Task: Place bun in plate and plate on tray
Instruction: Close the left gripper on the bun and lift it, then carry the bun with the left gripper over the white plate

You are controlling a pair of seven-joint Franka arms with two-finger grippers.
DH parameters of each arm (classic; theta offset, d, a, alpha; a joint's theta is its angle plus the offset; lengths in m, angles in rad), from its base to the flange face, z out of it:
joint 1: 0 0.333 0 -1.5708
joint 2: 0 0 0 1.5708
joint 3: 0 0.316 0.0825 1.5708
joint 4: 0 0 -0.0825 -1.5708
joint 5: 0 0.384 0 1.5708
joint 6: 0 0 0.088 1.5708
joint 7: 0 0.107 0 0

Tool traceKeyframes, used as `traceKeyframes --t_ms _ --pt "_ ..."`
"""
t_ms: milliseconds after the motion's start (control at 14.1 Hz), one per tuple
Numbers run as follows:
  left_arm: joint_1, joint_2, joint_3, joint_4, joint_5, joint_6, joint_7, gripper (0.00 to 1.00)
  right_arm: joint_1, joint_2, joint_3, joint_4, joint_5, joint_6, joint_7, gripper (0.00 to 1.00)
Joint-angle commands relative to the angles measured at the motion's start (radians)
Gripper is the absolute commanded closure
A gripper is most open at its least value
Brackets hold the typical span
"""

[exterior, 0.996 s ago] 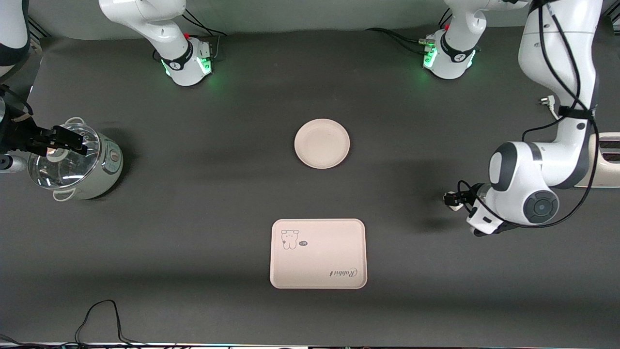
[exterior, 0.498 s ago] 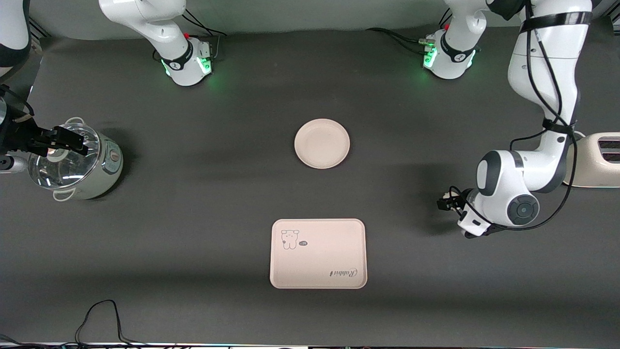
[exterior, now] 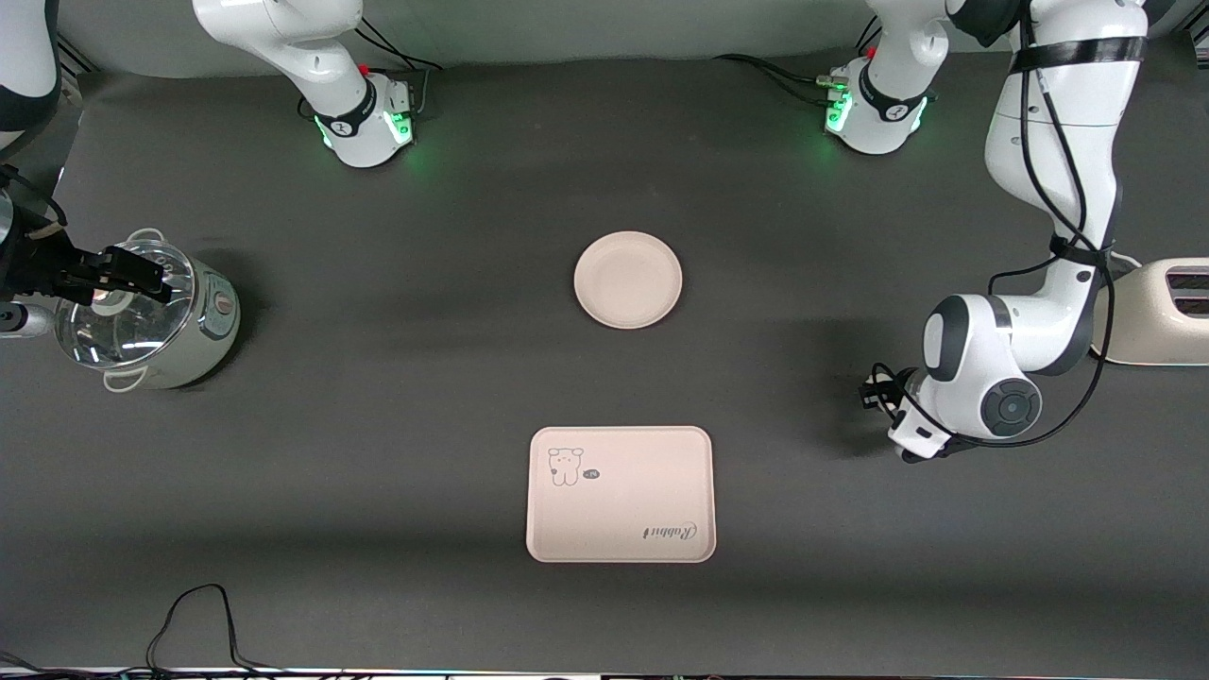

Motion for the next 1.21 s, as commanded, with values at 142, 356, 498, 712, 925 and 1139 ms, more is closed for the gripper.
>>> traceKeyframes --t_ms 142,356,498,712,925,1139 --pt "0.0 -0.031 -0.001 0.001 -0.012 -0.026 0.011 0.7 0.002 -0.004 -0.004 -0.003 0.005 0.013 -0.016 0.0" --pt "0.012 -0.08 0.0 0.105 -0.006 -0.212 0.016 0.68 0.001 -0.004 -0.005 -0.005 0.005 0.013 -0.016 0.0" --pt "0.014 -0.14 0.002 0.186 -0.001 -0.36 0.014 0.68 0.001 -0.004 -0.005 -0.005 0.005 0.013 -0.016 0.0" --pt "0.014 -0.273 0.003 0.243 0.0 -0.508 0.002 0.69 0.001 -0.004 -0.005 -0.005 0.005 0.013 -0.016 0.0" --pt "-0.001 -0.355 -0.004 0.327 0.0 -0.689 -0.043 0.69 0.001 -0.004 -0.007 -0.005 0.005 0.013 -0.016 0.0" --pt "-0.087 -0.362 -0.006 0.412 -0.011 -0.755 -0.16 0.68 0.001 -0.004 -0.007 -0.005 0.005 0.013 -0.016 0.0"
